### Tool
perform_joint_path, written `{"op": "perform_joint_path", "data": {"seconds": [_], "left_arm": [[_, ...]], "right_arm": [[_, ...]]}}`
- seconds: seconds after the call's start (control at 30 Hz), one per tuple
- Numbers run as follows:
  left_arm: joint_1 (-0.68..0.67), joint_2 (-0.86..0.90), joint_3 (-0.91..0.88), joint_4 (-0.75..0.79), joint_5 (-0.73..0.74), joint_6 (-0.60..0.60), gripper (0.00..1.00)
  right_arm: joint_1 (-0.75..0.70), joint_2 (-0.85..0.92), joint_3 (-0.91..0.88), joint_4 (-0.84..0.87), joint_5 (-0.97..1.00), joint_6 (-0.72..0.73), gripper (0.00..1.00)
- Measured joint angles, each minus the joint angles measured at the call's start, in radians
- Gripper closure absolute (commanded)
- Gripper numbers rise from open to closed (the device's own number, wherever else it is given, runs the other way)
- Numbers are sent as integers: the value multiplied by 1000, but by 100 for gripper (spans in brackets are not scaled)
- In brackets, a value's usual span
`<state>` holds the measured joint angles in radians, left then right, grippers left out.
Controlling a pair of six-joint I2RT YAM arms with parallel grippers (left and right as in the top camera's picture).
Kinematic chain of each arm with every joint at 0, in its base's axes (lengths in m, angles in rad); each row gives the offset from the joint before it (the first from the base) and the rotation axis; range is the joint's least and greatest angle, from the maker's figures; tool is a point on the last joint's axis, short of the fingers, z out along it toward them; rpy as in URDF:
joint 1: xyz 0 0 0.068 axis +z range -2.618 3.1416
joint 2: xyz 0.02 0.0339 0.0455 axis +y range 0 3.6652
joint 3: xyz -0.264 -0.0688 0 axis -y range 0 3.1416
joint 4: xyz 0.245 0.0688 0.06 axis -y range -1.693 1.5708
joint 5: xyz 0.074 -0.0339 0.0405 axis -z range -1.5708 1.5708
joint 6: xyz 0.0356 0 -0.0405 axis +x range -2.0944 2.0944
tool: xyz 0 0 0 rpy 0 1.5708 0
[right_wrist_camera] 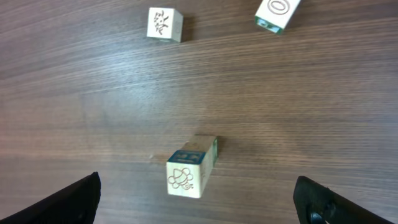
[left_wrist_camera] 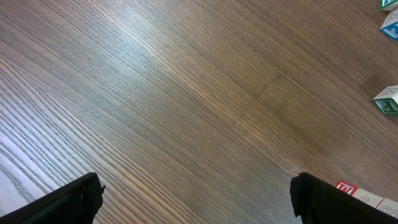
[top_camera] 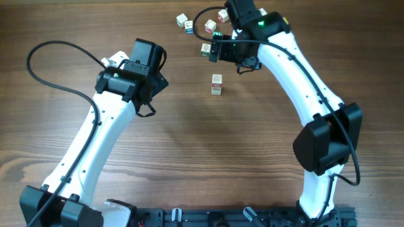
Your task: Form a tower
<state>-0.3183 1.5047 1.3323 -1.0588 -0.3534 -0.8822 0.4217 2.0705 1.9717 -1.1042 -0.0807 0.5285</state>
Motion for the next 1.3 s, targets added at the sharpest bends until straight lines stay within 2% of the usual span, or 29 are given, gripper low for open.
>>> {"op": "perform_joint_path", "data": {"seconds": [0.2, 0.47, 1.13, 1.23, 1.27, 1.3], "left_arm": [[0, 0, 0, 0, 0, 0, 0], [0, 0, 0, 0, 0, 0, 0], [0, 0, 0, 0, 0, 0, 0], [0, 0, 0, 0, 0, 0, 0], [0, 0, 0, 0, 0, 0, 0], [0, 0, 0, 0, 0, 0, 0]], "right_arm": [[52, 30, 5, -37, -10, 0, 1], [118, 215, 7, -33, 17, 24, 1], [127, 269, 7, -2, 37, 73, 8], [124, 269, 7, 17, 37, 72, 7], [124, 269, 7, 23, 37, 72, 1], [124, 269, 7, 28, 37, 68, 1]]}}
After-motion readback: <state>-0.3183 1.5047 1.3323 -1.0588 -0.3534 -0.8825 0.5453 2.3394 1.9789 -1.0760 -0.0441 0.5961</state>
